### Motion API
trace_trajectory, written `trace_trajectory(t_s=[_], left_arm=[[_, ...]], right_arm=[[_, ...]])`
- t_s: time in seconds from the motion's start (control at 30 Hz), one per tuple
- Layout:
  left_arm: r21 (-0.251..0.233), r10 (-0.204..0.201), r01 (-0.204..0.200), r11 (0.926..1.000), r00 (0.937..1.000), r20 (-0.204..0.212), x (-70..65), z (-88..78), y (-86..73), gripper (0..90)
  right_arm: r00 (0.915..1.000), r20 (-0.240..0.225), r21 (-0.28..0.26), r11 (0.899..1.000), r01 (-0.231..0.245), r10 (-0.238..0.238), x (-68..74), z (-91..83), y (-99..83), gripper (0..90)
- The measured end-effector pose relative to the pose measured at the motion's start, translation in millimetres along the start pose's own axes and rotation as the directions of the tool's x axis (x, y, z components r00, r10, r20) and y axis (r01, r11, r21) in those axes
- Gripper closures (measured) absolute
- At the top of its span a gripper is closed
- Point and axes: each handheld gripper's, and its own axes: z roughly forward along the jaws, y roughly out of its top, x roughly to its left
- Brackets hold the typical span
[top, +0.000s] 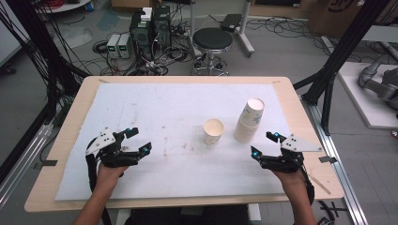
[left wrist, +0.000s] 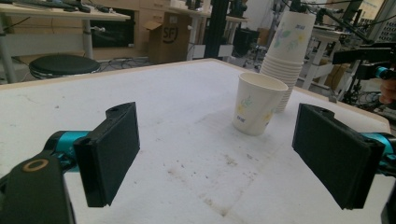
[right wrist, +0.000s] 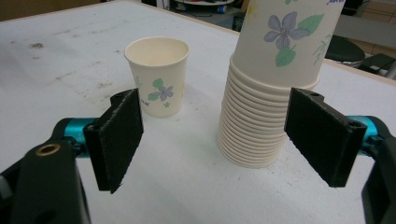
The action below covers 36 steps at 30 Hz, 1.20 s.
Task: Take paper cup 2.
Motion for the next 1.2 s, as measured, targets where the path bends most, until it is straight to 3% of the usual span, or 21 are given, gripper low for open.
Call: trace_trajectory(t_s=[0.53, 0.77, 1.2], left_arm=[[0.006, 0.012, -0.012, 0.9999, 0.9998, 0.014, -4.4, 1.1, 0.1, 14.9], [0.016, 0.014, -0.014, 0.9998, 0.9995, 0.029, -5.7, 3.6, -1.0, 15.1], [0.029, 0.021, -0.022, 0.9994, 0.9994, 0.027, -5.2, 4.5, -1.6, 15.5]], right_arm=[[0.9997, -0.019, -0.008, 1.0, -0.016, 0.016, -0.3, -2.5, 6.9, 20.1], [0.9997, -0.016, -0.015, 1.0, -0.016, 0.016, -1.3, -1.5, 18.2, 20.1], [0.9997, 0.008, -0.015, 1.0, -0.023, 0.023, -15.5, 1.9, 46.8, 20.1]])
